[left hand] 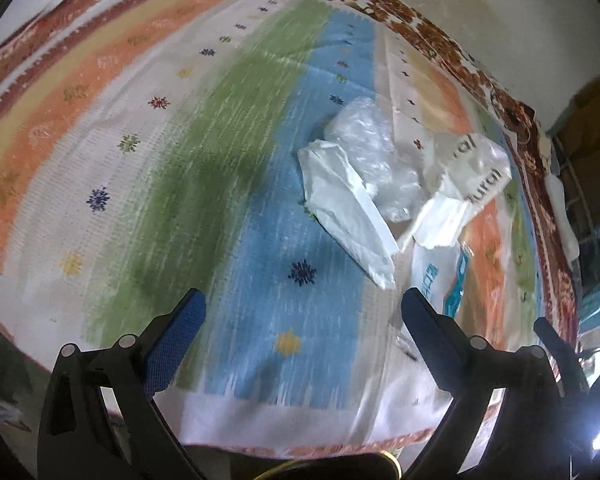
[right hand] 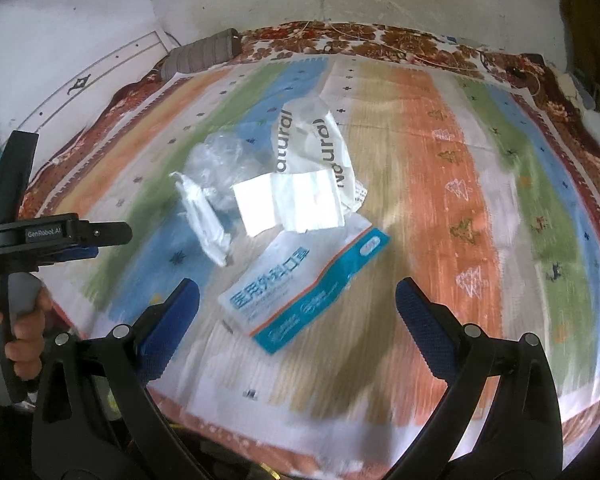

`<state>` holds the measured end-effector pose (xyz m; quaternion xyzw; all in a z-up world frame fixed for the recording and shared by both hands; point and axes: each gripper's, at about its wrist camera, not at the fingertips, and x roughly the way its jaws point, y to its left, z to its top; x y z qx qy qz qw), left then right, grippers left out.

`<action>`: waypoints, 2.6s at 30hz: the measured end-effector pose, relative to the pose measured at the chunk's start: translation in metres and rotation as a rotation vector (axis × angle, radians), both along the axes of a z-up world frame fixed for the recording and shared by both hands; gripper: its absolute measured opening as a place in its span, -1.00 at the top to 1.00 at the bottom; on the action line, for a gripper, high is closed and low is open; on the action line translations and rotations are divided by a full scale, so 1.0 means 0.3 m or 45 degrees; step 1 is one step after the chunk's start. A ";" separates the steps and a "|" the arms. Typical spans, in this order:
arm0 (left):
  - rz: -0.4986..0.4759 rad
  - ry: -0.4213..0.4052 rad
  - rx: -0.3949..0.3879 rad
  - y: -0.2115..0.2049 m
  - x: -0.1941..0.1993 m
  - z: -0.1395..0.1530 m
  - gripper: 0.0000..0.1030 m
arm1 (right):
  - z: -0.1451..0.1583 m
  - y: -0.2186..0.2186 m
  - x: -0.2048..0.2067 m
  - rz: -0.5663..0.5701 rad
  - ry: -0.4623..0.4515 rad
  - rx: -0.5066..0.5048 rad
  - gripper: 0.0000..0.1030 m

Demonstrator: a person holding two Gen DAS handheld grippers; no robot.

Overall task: Collect trash
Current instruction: 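Close the left gripper on the white crumpled tissue while the right gripper grasps the folded white paper strip, then lift the tissue with the left gripper while the right gripper lifts the paper strip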

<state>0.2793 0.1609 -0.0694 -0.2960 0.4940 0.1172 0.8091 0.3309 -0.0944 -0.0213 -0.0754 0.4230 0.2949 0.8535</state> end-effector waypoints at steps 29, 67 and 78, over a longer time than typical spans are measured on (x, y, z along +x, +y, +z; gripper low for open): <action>0.157 -0.083 -0.418 0.106 0.195 -0.172 -0.34 | -0.196 0.229 0.299 -0.011 0.038 -0.071 -0.43; -0.072 0.020 -0.138 0.031 0.206 -0.064 0.93 | -0.128 0.211 0.213 0.038 -0.011 -0.146 0.99; -0.099 -0.046 -0.061 0.019 0.131 0.059 0.93 | 0.003 0.179 0.102 0.055 -0.021 -0.064 0.99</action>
